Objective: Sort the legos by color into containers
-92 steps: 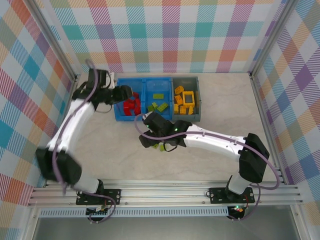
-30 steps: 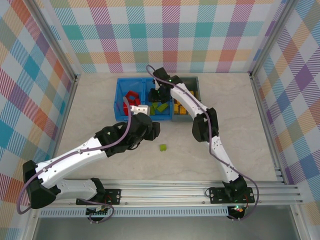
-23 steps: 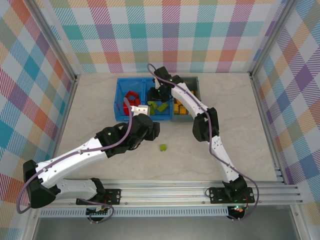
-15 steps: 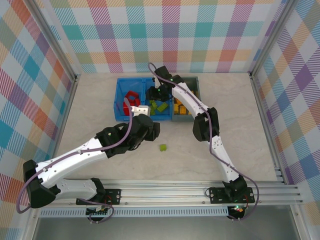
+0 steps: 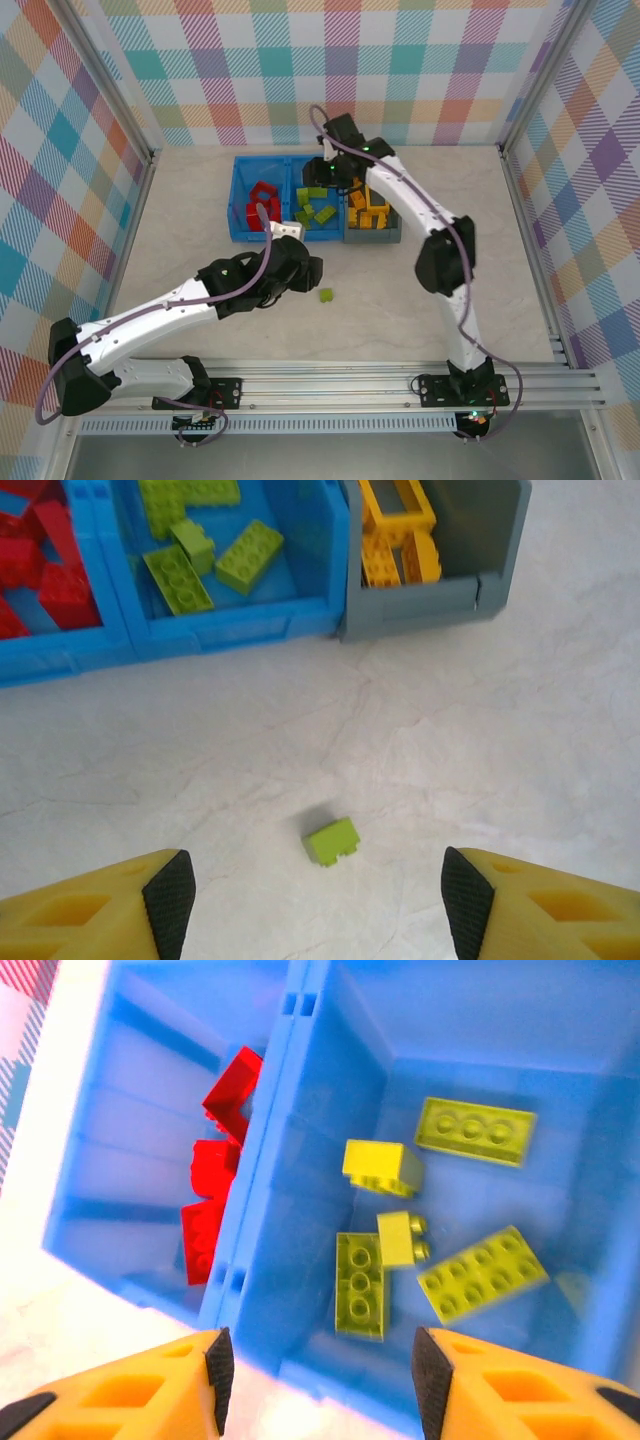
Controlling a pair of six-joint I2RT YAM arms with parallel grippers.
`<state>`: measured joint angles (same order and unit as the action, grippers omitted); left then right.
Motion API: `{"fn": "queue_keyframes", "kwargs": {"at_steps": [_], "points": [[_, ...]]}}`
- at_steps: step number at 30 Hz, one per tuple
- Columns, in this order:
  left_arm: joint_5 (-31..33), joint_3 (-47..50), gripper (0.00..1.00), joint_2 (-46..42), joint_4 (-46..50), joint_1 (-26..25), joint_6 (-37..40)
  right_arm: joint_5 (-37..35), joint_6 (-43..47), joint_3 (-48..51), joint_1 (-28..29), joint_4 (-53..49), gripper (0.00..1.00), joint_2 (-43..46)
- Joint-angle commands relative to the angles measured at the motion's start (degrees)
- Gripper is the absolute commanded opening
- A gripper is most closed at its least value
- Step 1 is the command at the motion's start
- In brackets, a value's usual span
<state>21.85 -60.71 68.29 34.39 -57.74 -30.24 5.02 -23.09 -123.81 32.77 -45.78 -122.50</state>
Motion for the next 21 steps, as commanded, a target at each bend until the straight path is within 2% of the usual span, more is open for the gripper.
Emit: {"fn": "queue_keyframes", "kwargs": {"at_steps": [1, 6, 8, 11, 15, 21], "points": [[-6.0, 1.7, 0.7, 3.4, 0.9, -0.7, 4.3, -4.5, 0.2, 14.8, 0.6, 4.3, 0.55, 15.8], [-9.1, 0.4, 0.72, 11.5, 3.2, -0.8, -0.4, -6.4, -1.6, 42.6, 2.7, 7.4, 0.65, 40.4], [-9.6, 0.3, 0.71, 14.1, 2.3, -1.1, -4.6, -4.0, -1.5, 51.5, 3.9, 7.9, 0.69, 49.6], [-8.2, -1.2, 0.71, 18.4, 2.9, -1.6, -10.2, 3.4, -0.2, 62.4, 5.9, 7.6, 0.75, 62.6], [-7.1, -5.2, 0.72, 24.4, 3.5, -2.3, -14.0, 5.9, -0.1, 68.7, 8.8, 0.5, 0.82, 74.5], [-6.1, -11.1, 0.73, 33.4, 6.6, -2.5, -17.4, 6.5, -2.8, 70.6, 9.0, -5.1, 0.81, 81.2]]}}
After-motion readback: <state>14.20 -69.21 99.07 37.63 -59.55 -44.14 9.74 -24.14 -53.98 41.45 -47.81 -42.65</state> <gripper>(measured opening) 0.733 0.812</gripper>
